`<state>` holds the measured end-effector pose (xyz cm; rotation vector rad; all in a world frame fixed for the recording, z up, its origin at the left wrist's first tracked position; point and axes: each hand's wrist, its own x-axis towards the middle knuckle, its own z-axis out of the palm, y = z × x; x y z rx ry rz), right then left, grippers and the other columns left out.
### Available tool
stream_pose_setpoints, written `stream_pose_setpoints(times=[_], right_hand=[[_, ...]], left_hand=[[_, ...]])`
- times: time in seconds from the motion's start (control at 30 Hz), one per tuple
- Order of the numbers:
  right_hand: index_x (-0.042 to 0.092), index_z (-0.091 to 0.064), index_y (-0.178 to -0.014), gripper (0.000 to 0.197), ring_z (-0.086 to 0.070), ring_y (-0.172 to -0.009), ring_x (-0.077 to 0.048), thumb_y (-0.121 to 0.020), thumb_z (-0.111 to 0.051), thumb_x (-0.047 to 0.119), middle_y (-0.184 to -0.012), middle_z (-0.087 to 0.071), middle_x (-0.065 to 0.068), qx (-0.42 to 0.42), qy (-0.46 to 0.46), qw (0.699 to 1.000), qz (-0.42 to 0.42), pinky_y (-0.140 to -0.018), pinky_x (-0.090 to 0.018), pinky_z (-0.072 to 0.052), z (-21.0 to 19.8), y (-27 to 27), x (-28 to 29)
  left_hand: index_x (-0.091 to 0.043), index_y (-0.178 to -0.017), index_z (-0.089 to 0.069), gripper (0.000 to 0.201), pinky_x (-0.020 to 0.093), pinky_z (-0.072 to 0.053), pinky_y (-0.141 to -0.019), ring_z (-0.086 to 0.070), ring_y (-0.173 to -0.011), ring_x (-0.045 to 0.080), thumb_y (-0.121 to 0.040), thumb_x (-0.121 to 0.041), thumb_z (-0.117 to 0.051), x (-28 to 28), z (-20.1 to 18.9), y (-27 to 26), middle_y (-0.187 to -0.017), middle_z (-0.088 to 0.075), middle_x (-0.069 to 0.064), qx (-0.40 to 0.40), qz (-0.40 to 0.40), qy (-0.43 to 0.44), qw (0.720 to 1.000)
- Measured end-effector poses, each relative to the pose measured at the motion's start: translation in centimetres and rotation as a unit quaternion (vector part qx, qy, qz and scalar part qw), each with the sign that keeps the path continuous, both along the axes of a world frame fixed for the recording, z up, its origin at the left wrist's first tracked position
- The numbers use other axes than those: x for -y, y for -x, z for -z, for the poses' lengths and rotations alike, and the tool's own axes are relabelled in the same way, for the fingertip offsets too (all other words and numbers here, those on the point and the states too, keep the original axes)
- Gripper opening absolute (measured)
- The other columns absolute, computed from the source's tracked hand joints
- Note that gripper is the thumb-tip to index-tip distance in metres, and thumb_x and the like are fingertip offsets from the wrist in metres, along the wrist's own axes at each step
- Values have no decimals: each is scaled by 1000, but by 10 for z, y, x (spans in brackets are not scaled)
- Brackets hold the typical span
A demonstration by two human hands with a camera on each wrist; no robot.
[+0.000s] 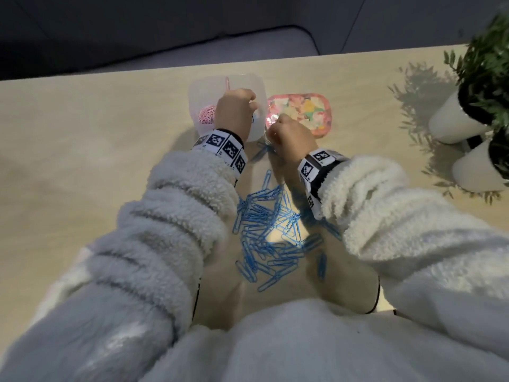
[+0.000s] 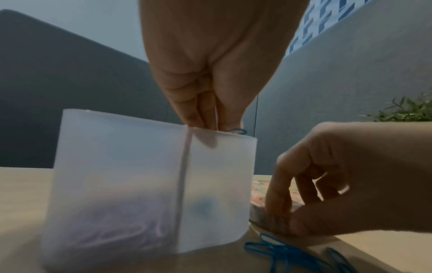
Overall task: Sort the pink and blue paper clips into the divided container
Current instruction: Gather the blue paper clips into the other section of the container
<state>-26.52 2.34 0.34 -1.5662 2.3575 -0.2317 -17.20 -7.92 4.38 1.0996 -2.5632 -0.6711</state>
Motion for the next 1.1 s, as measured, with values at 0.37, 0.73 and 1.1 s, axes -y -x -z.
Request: stream_pose_setpoints(times=[0.37, 0.73, 1.1], right_hand=[[4, -68, -97, 29, -57, -90, -37, -78, -46, 7, -99, -65, -17, 38, 70, 987, -141, -75, -41, -51, 25, -30, -62], [12, -58, -111, 46, -45, -108, -27, -81, -62, 46, -110, -49, -13, 103, -34, 994, -24, -86, -39, -45, 15, -39, -70], [5, -59, -113, 28, -47, -108, -32, -85, -58, 10, -111, -55, -16, 143, -13, 986, -82, -92, -34, -33, 23, -71, -81]], left_hand=[[-10, -100, -62, 18, 37, -45, -79, -57, -93, 31, -89, -16, -48, -34, 26, -92, -102, -63, 12, 30, 37, -39, 998], [-13, -126, -52, 58, 41, -37, -100, -44, -111, 32, -79, -46, -58, -77, 62, -153, -125, -50, 12, 173, 114, -58, 976], [0, -110, -57, 25, 40, -38, -81, -52, -97, 36, -85, -5, -53, -103, 60, -128, -104, -55, 21, 145, 72, -82, 983]])
